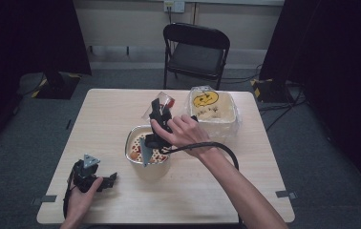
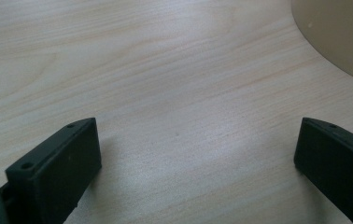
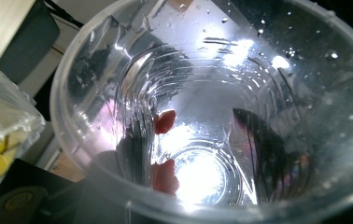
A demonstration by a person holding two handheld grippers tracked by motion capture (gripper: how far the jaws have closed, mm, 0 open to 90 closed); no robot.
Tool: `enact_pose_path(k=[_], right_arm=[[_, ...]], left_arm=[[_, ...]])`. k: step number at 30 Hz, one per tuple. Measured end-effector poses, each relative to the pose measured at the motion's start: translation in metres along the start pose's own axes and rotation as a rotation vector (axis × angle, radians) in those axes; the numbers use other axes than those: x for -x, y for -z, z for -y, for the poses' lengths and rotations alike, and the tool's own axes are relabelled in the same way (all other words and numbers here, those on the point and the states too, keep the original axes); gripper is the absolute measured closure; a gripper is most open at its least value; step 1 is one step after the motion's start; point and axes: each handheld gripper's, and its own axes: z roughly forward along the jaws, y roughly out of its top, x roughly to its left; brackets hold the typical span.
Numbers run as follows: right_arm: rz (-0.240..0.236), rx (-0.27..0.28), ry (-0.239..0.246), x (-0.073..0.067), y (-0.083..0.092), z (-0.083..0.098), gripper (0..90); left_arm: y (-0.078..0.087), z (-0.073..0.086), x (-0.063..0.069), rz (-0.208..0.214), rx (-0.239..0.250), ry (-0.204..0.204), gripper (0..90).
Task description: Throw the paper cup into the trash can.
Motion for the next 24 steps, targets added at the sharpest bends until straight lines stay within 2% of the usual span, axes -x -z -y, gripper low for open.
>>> enact_pose_path(k=[3,5,6,8,9,12,14,18,21,24], right_arm=[[-0.079,0.029,-0.13,0.006,-0.003,0.003,53.1],[-0.153,0.039,-0.268,0.009,-0.004,0.008,53.2],[-0.173,0.055,-0.311,0.012,-0.006,0.012,53.3],[-0.231,0.064,-0.426,0.014,-0.008,0.018,53.3],[-0.248,0.07,-0.46,0.015,-0.009,0.021,53.4],[-0.339,0.083,-0.592,0.018,-0.011,0.03,53.4],[-0.415,0.112,-0.696,0.019,-0.013,0.036,53.2],[-0.568,0.182,-0.957,0.022,-0.019,0.05,53.2],[-0.664,0.245,-1.16,0.024,-0.026,0.064,53.0],[-0.757,0.313,-1.329,0.025,-0.033,0.079,52.9]], left_arm=[[0.0,0.0,0.0,0.001,0.0,0.0,0.0],[0.0,0.0,0.0,0.001,0.0,0.0,0.0],[0.0,0.0,0.0,0.001,0.0,0.0,0.0],[0.0,0.0,0.0,0.0,0.0,0.0,0.0],[0.0,0.0,0.0,0.0,0.0,0.0,0.0],[0.0,0.0,0.0,0.002,0.0,0.0,0.0],[0.0,0.0,0.0,0.0,0.0,0.0,0.0],[0.0,0.0,0.0,0.0,0.0,0.001,0.0],[0.0,0.0,0.0,0.001,0.001,0.001,0.0],[0.0,0.0,0.0,0.002,0.001,0.0,0.0]])
